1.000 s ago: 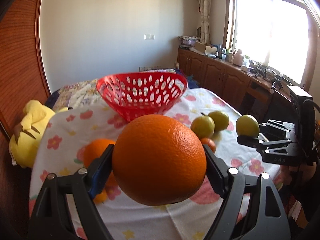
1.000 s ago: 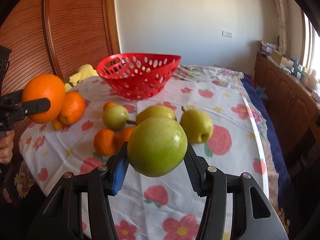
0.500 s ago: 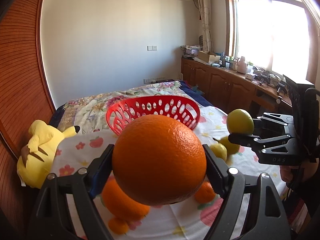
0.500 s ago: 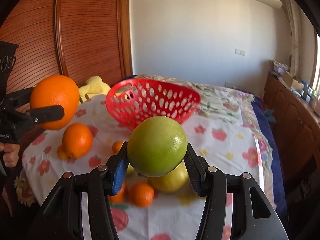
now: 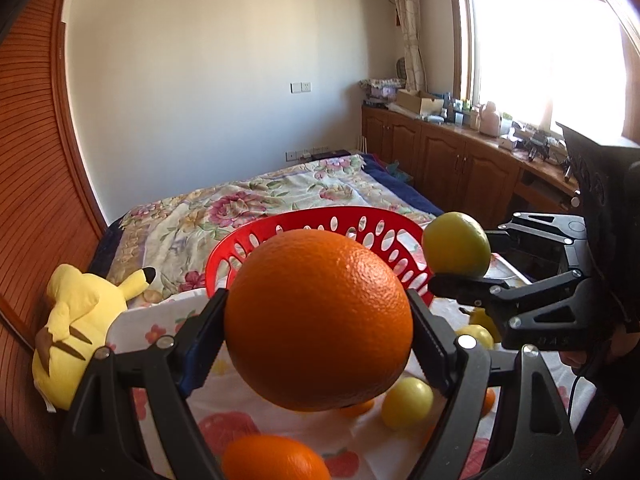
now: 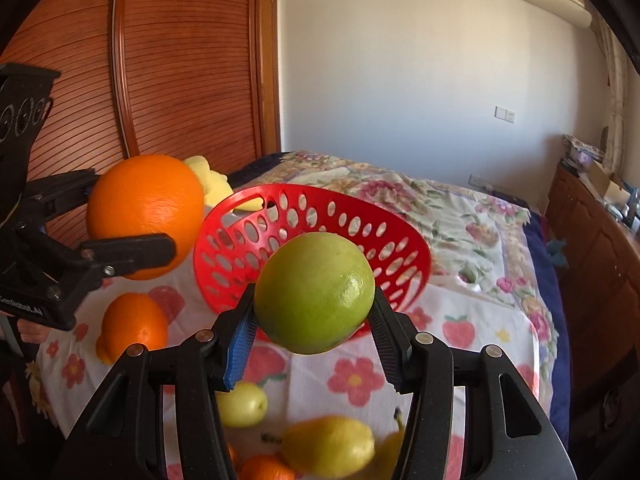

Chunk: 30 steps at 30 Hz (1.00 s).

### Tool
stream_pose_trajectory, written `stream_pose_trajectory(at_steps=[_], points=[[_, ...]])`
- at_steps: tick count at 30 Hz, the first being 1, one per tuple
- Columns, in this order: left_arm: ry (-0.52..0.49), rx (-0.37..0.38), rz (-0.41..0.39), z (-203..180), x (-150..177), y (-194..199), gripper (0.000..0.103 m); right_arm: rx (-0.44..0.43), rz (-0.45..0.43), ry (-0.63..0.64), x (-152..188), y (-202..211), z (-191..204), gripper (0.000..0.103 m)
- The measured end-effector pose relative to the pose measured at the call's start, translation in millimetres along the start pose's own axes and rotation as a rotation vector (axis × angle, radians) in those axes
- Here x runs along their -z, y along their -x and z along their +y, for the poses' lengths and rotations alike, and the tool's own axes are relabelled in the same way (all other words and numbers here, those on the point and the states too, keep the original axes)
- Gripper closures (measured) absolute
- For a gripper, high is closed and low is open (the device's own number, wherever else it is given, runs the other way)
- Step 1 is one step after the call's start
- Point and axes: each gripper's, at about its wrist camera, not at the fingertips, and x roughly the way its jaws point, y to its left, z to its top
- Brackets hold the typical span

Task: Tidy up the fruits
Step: 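Carry the orange and green apple together over the red basket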

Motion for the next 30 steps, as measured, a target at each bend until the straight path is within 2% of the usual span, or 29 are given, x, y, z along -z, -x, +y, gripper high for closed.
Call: stream_pose_trajectory(at_steps=[6,14,20,30], points=[[-0.047,-0.034,0.085,-4,-14,-43,0.020,-0.015,0.026,0.018,-8,-23,-10,0.049],[-0.057,-0.031,0.184,-7,-14,-82,0.020,-0.036,0.048,0.039,-14,-43,-18,0.049],[-0.064,-0.027,0.249,-6,-8,-101,0.020,-0.040,0.061,0.039,-13,-52,-23,0.049],[-0.111,-0.040,0.304,-14,-7,-123,0.020,-0.029,0.069,0.033,-15,-57,-30,0.049]])
